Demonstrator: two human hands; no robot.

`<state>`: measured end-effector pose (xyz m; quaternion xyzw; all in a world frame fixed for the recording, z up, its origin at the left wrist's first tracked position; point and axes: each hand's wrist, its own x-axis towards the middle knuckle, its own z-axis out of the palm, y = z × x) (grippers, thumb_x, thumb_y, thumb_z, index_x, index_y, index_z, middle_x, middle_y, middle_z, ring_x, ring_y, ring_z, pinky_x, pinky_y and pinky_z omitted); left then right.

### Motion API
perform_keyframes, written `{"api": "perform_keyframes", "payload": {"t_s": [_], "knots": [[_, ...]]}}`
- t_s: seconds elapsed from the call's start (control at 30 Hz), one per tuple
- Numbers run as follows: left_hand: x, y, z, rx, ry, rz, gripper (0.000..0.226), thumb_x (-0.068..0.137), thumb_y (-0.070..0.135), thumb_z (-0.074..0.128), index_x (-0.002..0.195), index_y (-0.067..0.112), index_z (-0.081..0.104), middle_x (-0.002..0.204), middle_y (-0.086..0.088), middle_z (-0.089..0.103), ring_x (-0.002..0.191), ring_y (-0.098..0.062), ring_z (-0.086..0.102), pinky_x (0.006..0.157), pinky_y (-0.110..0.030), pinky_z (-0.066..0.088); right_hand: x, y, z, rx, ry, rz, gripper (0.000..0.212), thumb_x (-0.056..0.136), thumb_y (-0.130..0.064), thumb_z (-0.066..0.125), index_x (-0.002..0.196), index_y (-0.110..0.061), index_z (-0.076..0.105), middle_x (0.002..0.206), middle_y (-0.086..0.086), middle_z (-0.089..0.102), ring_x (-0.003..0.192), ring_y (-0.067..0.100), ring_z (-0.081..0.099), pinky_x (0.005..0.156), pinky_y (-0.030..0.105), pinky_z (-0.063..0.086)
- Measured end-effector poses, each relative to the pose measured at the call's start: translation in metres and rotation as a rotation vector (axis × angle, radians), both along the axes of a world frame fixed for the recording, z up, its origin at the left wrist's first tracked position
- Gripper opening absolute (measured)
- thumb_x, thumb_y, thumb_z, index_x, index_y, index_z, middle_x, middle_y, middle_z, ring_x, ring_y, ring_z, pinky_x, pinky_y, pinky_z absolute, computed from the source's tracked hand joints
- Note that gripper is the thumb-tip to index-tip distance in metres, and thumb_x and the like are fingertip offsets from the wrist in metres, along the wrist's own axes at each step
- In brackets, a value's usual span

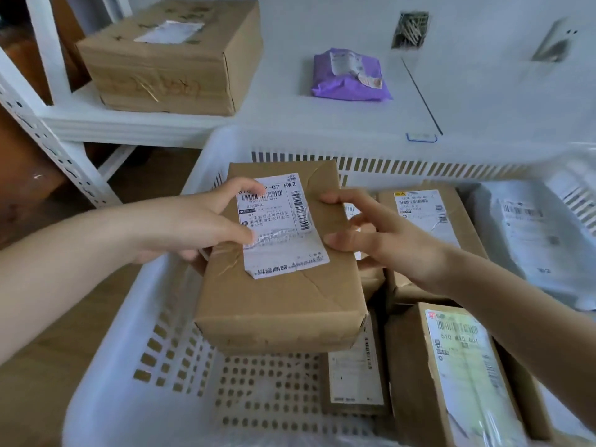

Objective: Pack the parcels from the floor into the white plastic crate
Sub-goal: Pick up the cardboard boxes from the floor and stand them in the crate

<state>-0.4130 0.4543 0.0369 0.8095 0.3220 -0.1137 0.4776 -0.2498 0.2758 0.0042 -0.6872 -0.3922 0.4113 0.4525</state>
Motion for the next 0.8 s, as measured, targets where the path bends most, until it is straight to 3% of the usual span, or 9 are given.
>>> {"api": "perform_keyframes", "payload": {"t_s": [0.07, 0.13, 0.2, 0.27, 0.4, 0.47, 0.57, 0.67, 0.8], "knots": [[-0.008, -0.002, -0.008, -0.046, 0.027, -0.064, 0.055, 0.085, 0.021, 0.064, 0.104, 0.065, 0.036, 0.106, 0.020, 0.060, 0.065, -0.011, 0.067, 0.051, -0.022, 0.048, -0.001, -0.010, 0.000, -0.031, -0.022, 0.072, 0.044, 0.071, -0.031, 0.076, 0.101, -0.052, 0.053, 0.102, -0.001, 0.048, 0.091, 0.013, 0.059, 0.070, 0.020, 0.054], [-0.014, -0.009, -0.016, -0.038, 0.071, -0.159, 0.062, 0.083, 0.026, 0.067, 0.103, 0.071, 0.029, 0.112, 0.034, 0.046, 0.087, -0.020, 0.068, 0.062, -0.027, 0.058, -0.003, -0.020, 0.001, -0.088, -0.078, 0.142, 0.047, 0.061, -0.036, 0.076, 0.097, -0.055, 0.051, 0.101, -0.003, 0.045, 0.085, 0.009, 0.057, 0.070, 0.017, 0.049], [-0.016, -0.014, -0.024, -0.012, 0.094, -0.240, 0.064, 0.084, 0.029, 0.065, 0.098, 0.075, 0.023, 0.112, 0.035, 0.046, 0.074, -0.019, 0.064, 0.064, -0.024, 0.057, -0.006, -0.028, 0.001, -0.135, -0.129, 0.187, 0.048, 0.059, -0.039, 0.076, 0.096, -0.055, 0.049, 0.100, -0.004, 0.044, 0.086, 0.007, 0.056, 0.074, 0.016, 0.045], [-0.018, -0.014, -0.028, 0.027, 0.110, -0.285, 0.060, 0.085, 0.033, 0.062, 0.096, 0.074, 0.020, 0.110, 0.025, 0.057, 0.052, -0.011, 0.046, 0.052, -0.020, 0.047, -0.011, -0.031, -0.001, -0.145, -0.094, 0.235, 0.046, 0.066, -0.034, 0.077, 0.098, -0.052, 0.048, 0.095, -0.005, 0.046, 0.083, 0.006, 0.056, 0.076, 0.015, 0.047], [-0.032, -0.013, -0.028, 0.143, 0.226, -0.321, 0.052, 0.086, 0.037, 0.057, 0.096, 0.069, 0.017, 0.117, -0.005, 0.065, 0.048, -0.011, 0.035, 0.046, -0.024, 0.029, -0.035, -0.025, -0.015, -0.143, -0.017, 0.325, 0.042, 0.079, -0.019, 0.071, 0.107, -0.034, 0.044, 0.089, -0.004, 0.049, 0.079, 0.010, 0.050, 0.082, 0.031, 0.048], [-0.036, -0.016, -0.029, 0.248, 0.274, -0.352, 0.047, 0.086, 0.039, 0.057, 0.097, 0.060, 0.016, 0.101, -0.012, 0.068, 0.039, -0.007, 0.034, 0.040, -0.019, 0.026, -0.043, -0.019, -0.019, -0.150, -0.005, 0.329, 0.037, 0.082, -0.016, 0.067, 0.106, -0.029, 0.041, 0.091, 0.004, 0.048, 0.083, 0.016, 0.046, 0.087, 0.039, 0.046], [-0.036, -0.018, -0.032, 0.334, 0.303, -0.382, 0.054, 0.081, 0.043, 0.061, 0.096, 0.058, 0.011, 0.062, 0.002, 0.062, 0.033, -0.008, 0.038, 0.034, -0.017, 0.028, -0.047, -0.017, -0.019, -0.167, 0.087, 0.307, 0.031, 0.084, -0.012, 0.064, 0.101, -0.027, 0.042, 0.085, 0.005, 0.045, 0.083, 0.019, 0.043, 0.084, 0.043, 0.046], [-0.039, -0.011, -0.030, 0.425, 0.337, -0.368, 0.081, 0.068, 0.052, 0.069, 0.116, 0.064, 0.004, 0.105, 0.009, 0.066, 0.069, -0.009, 0.060, 0.066, -0.030, 0.053, -0.049, -0.015, -0.017, -0.163, 0.161, 0.247, 0.029, 0.083, -0.012, 0.064, 0.094, -0.027, 0.042, 0.083, 0.005, 0.046, 0.081, 0.019, 0.044, 0.089, 0.052, 0.046], [-0.039, -0.006, -0.023, 0.451, 0.302, -0.345, 0.091, 0.062, 0.058, 0.071, 0.111, 0.076, -0.004, 0.120, 0.018, 0.057, 0.082, -0.004, 0.055, 0.081, -0.035, 0.050, -0.047, -0.005, -0.010, -0.179, 0.265, 0.219, 0.027, 0.083, -0.013, 0.064, 0.086, -0.030, 0.043, 0.081, -0.004, 0.056, 0.078, 0.010, 0.056, 0.087, 0.041, 0.051]]}}
